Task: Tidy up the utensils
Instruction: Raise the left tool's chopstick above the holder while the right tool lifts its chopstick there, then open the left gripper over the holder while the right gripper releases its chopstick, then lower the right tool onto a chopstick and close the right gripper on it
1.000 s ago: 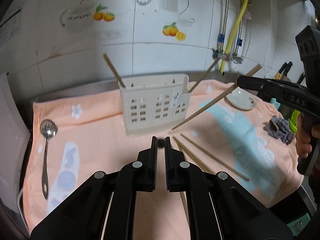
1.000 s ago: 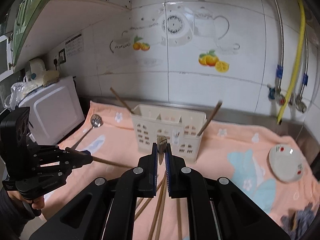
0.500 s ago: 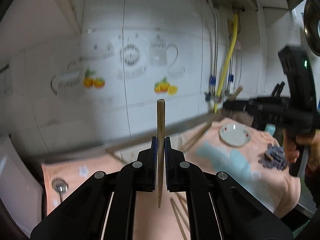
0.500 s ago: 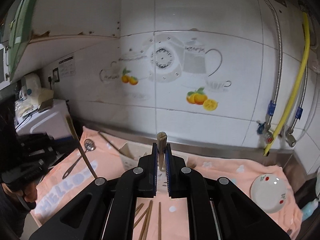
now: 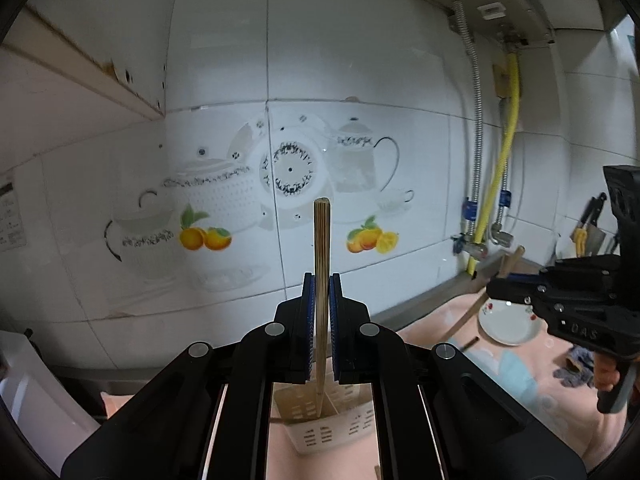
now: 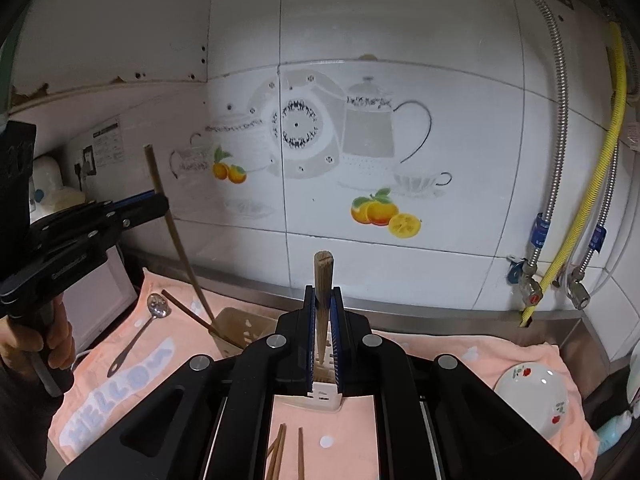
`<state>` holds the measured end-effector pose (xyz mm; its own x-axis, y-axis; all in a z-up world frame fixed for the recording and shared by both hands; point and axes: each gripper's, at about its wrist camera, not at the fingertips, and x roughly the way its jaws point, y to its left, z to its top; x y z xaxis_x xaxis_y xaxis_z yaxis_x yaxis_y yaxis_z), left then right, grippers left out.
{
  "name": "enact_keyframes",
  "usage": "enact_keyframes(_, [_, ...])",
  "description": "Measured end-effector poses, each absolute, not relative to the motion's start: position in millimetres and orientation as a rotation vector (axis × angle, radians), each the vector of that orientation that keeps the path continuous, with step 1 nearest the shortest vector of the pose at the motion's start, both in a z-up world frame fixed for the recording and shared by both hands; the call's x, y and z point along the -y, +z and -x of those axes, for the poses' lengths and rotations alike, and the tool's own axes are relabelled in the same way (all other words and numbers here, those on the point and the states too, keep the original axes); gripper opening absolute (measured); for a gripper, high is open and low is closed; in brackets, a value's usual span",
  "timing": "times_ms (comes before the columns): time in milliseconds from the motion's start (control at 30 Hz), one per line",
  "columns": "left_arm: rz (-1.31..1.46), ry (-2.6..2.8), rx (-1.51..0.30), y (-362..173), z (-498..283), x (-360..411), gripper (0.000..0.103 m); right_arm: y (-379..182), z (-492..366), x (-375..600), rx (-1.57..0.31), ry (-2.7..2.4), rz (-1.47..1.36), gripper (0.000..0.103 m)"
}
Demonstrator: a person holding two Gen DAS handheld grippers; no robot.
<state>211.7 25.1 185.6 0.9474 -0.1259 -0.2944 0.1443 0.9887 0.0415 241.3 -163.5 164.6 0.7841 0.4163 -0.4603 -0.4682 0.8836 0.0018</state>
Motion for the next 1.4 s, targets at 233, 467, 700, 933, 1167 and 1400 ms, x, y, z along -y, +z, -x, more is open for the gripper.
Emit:
enact_keyframes(233, [-0.022, -0.119, -0.341, 156, -235, -36, 0.006, 136, -257, 151, -0.532, 0.476, 0.141, 0.007])
enact_keyframes(467, [0.004, -0.115, -0.410, 130, -244, -46, 0.006, 111, -264, 144, -0.584, 0.475, 0.158, 0.007])
enact_keyframes(700, [0.012, -0.115, -0.412, 130, -231, -50, 0.009, 107, -258, 147, -0.580, 0.466, 0.156, 0.010])
enact_keyframes(933, [0.022, -0.098, -0.393, 133, -203, -54, 0.031, 116, -231, 161, -0.524, 0.453, 0.157, 0.019])
enact_keyframes(1167, [0.015, -0.091, -0.412, 122, -166, -51, 0.046, 101, -192, 173, -0.507, 0.467, 0.134, 0.023])
enact_keyframes(1400, [0.016, -0.105, -0.467, 86, -131, -47, 0.050, 55, -158, 181, -0.558, 0.474, 0.129, 0.023])
